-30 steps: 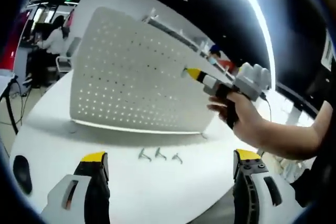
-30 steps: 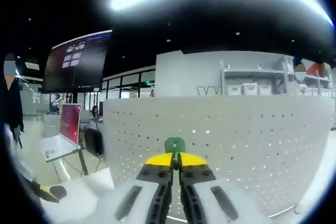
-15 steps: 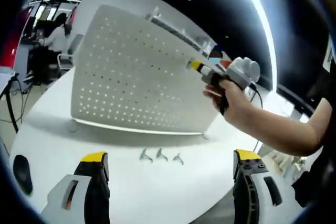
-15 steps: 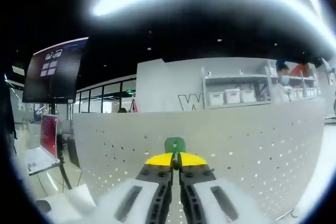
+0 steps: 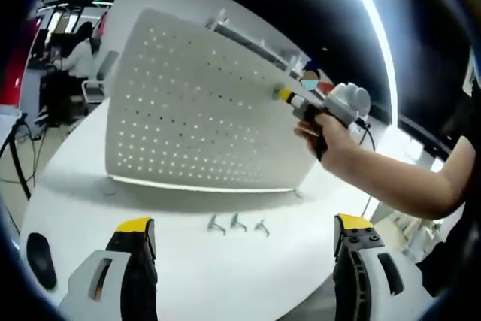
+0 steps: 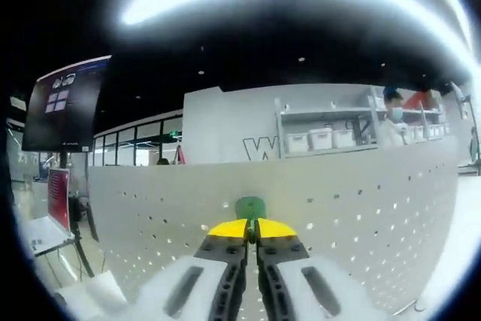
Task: Insert the hook assembly into the mounting plate slot until the hook locks in place.
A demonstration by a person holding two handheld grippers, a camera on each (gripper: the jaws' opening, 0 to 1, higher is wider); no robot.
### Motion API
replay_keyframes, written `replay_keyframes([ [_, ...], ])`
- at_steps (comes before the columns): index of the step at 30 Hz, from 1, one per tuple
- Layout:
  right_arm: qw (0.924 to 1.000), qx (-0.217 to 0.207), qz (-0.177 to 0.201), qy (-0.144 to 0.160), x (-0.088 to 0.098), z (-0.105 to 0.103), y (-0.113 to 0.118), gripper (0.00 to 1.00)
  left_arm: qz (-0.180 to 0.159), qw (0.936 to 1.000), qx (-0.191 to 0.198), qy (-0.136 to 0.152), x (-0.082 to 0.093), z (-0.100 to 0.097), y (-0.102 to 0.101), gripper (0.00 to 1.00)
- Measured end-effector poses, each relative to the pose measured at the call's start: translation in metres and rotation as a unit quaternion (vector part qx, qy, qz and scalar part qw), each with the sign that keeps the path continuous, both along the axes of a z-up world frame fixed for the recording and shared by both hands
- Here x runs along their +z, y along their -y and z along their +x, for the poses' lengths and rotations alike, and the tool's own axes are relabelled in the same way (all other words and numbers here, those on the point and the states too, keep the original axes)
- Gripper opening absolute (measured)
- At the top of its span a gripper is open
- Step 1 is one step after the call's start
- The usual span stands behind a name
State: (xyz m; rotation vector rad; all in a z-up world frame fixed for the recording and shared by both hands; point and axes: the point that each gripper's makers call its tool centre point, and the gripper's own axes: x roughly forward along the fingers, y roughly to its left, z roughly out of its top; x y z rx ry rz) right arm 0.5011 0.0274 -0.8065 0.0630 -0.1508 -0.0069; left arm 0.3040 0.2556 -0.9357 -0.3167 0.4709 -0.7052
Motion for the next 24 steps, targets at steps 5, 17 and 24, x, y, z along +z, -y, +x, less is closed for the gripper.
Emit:
replay_keyframes([
  [5,1.0000,-0.004,0.001,0.005,0.0015,0.0001,0.0008,0.00,0.000,1.0000,0.005,-0.001,0.0005,0.0014,-0.0043,1.00],
  [17,0.9999,-0.011,0.000,0.004,0.0002,0.0051,-0.0004,0.00,-0.007,0.9999,0.008,-0.010,-0.0031,-0.0025,-0.0003,0.99],
  [24,0.9998,-0.018,-0.005,0.006,-0.0019,0.0056,-0.0002,0.00,-0.007,0.9998,0.013,-0.010,-0.0026,-0.0022,-0.0035,0.99],
])
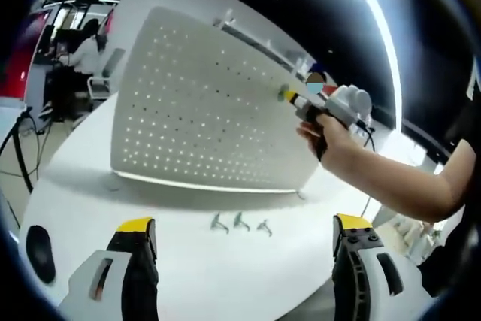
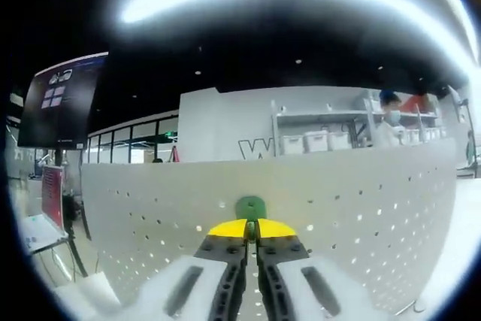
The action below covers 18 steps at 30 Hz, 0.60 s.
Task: Insert the hook assembly into the mounting plate slot until the hook locks in place.
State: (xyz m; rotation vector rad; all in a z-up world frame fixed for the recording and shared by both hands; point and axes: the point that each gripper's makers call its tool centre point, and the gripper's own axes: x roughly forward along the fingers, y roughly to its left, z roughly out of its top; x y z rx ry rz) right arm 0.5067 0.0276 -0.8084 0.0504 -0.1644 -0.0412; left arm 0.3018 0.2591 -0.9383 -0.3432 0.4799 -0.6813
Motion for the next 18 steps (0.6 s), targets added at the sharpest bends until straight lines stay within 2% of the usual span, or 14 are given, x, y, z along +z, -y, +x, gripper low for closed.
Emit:
replay_keyframes([
  [7,0.9999,-0.004,0.013,0.003,-0.0009,0.0006,0.0007,0.00,-0.002,1.0000,0.003,-0.001,-0.0002,-0.0009,-0.0017,0.98],
  [11,0.9998,-0.003,0.018,-0.003,-0.0011,0.0010,0.0007,0.00,-0.009,0.9999,-0.003,0.003,0.0027,-0.0026,0.0022,1.00],
  [15,0.9995,-0.001,0.029,-0.014,-0.0014,0.0017,0.0012,0.01,0.001,0.9999,-0.007,0.007,0.0031,-0.0030,0.0028,1.00],
  [18,0.9998,-0.005,0.013,-0.017,0.0033,0.0003,0.0010,0.06,0.003,0.9999,-0.007,0.008,0.0033,-0.0034,0.0017,1.00],
])
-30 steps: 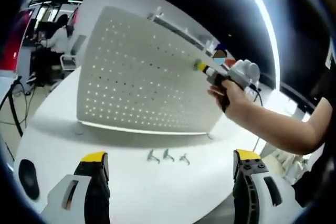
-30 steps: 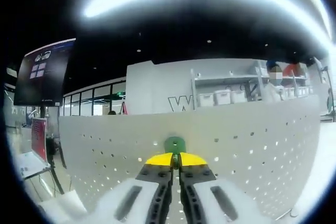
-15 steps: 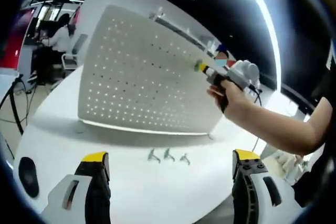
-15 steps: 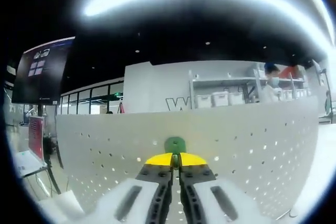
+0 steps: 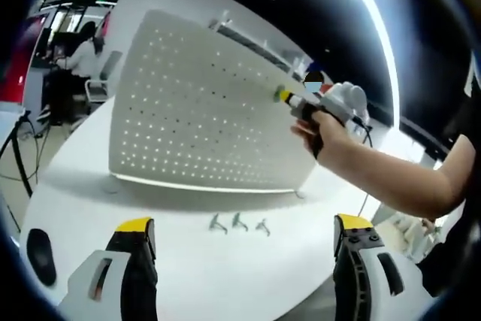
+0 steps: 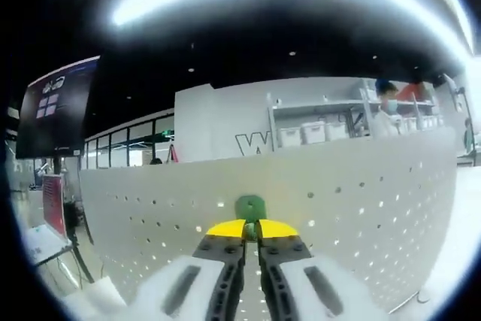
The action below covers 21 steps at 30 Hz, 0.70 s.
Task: Insert the hook assembly into the mounting plate slot until the hook locks in place.
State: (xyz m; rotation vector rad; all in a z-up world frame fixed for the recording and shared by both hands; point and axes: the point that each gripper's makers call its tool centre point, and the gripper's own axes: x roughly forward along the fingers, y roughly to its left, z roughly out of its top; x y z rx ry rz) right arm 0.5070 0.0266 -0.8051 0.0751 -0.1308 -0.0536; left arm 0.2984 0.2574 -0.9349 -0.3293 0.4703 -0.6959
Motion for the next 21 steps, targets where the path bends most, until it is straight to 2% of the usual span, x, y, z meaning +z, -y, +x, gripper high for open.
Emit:
replay_keyframes([
  [9,0.9997,0.018,-0.014,0.002,0.014,-0.003,-0.003,0.07,0.008,1.0000,-0.001,-0.001,-0.002,-0.002,-0.001,1.00],
  [14,0.9993,0.026,-0.018,0.018,0.031,-0.011,-0.001,0.09,0.015,0.9999,-0.005,0.004,0.001,-0.004,0.000,1.00],
  [17,0.9985,0.033,-0.036,0.025,0.041,-0.019,0.001,0.09,0.018,0.9998,-0.006,0.006,0.001,-0.006,0.001,1.00],
  [21,0.9979,0.043,-0.038,0.028,0.048,-0.030,0.006,0.11,0.020,0.9998,-0.009,0.003,-0.001,-0.009,0.003,1.00],
])
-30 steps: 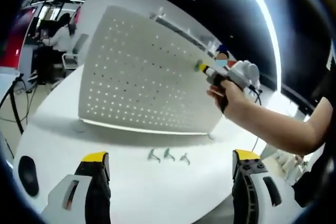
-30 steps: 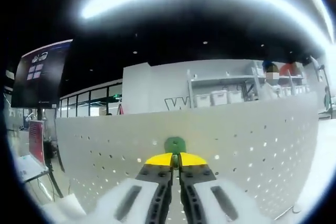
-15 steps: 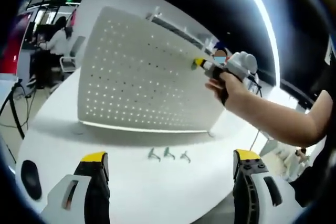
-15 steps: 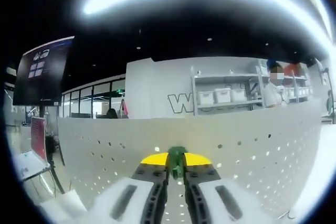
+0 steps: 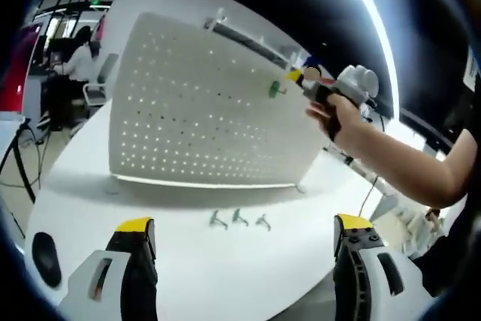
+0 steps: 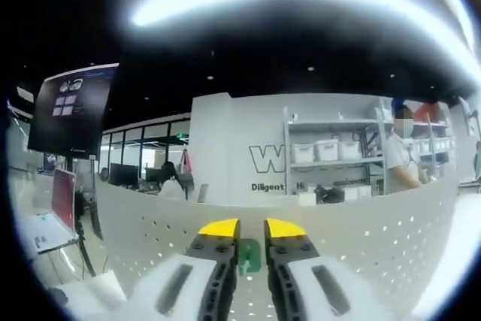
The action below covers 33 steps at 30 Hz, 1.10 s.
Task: Insert the hook assembly into the mounting plate slot until the hook locks in place.
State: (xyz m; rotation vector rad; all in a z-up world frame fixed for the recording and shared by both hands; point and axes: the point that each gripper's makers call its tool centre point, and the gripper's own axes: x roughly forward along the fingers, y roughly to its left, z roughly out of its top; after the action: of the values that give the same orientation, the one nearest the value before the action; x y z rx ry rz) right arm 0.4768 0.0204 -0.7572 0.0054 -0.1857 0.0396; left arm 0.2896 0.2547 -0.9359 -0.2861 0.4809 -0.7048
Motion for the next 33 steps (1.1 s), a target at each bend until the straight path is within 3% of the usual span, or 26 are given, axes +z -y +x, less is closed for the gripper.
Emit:
replay_keyframes([
  [4,0.9996,0.009,-0.025,-0.004,-0.006,-0.022,0.000,0.11,-0.001,1.0000,-0.002,-0.005,-0.004,-0.004,0.003,1.00],
  [11,0.9970,0.047,-0.048,-0.039,-0.036,-0.060,-0.012,0.11,0.001,0.9999,-0.008,-0.011,-0.009,-0.010,0.006,1.00],
  [21,0.9842,0.069,-0.095,-0.132,-0.116,-0.118,-0.007,0.13,0.018,0.9995,-0.014,-0.024,-0.019,-0.018,0.005,0.99],
  [27,0.9777,0.071,-0.085,-0.179,-0.154,-0.163,-0.003,0.13,0.020,0.9992,-0.018,-0.030,-0.022,-0.023,0.007,0.98],
  [33,0.9689,0.080,-0.090,-0.216,-0.183,-0.193,-0.006,0.13,0.020,0.9991,-0.023,-0.031,-0.023,-0.028,0.012,0.98],
])
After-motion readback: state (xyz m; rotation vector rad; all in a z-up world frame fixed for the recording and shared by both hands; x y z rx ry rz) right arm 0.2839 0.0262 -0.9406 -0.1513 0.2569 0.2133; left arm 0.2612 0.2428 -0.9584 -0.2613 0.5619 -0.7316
